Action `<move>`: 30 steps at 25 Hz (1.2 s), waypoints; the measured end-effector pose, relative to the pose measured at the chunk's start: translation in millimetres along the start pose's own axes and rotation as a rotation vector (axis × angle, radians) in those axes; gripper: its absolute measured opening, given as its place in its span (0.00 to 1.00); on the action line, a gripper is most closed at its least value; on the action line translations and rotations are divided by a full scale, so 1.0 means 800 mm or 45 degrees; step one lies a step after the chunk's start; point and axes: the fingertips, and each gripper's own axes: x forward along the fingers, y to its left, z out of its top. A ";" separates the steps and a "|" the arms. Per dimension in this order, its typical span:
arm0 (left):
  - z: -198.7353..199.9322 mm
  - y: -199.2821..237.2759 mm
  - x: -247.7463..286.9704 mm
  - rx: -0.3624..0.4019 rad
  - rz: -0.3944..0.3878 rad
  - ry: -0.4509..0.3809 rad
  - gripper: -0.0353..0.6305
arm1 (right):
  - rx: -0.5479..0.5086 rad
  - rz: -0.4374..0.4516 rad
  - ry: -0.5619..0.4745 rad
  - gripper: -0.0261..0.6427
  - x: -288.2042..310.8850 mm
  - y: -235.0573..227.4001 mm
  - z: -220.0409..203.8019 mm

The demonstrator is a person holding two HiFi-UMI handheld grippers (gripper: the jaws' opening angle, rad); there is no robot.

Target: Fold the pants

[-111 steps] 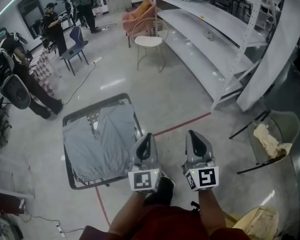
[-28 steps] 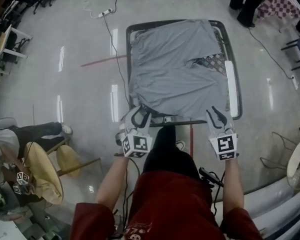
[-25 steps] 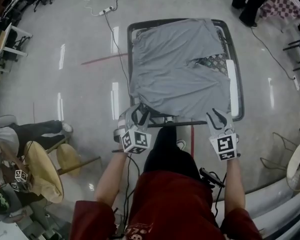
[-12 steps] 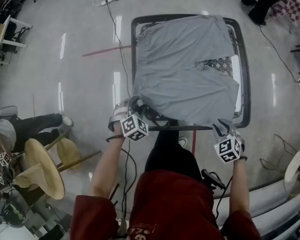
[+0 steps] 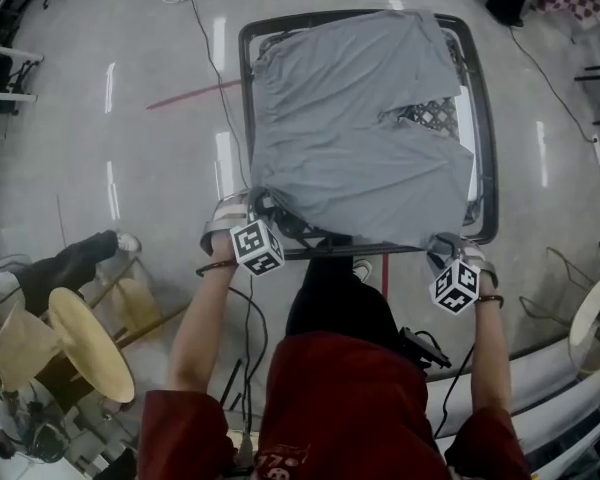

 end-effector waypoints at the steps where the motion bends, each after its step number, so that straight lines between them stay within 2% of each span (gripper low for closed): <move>1: 0.001 0.000 0.001 0.009 -0.012 0.005 0.36 | -0.017 0.005 0.023 0.30 0.003 0.000 -0.004; 8: -0.007 -0.004 0.005 0.069 -0.110 0.096 0.33 | -0.062 0.071 0.053 0.26 0.002 0.002 -0.005; 13: -0.012 -0.006 0.005 0.106 -0.106 0.129 0.21 | -0.049 0.096 0.047 0.17 -0.002 0.008 -0.008; 15: -0.013 -0.007 0.002 0.100 -0.085 0.126 0.16 | -0.040 0.075 0.033 0.14 -0.006 0.007 -0.009; 17: -0.014 -0.008 -0.002 0.092 -0.074 0.123 0.14 | -0.027 0.029 0.013 0.06 -0.012 0.001 -0.010; 21: -0.018 -0.021 -0.009 0.099 -0.078 0.131 0.12 | 0.002 -0.032 -0.001 0.06 -0.023 -0.008 -0.020; 30: -0.027 -0.090 -0.046 0.156 -0.121 0.133 0.12 | 0.015 -0.045 0.030 0.05 -0.050 0.012 -0.046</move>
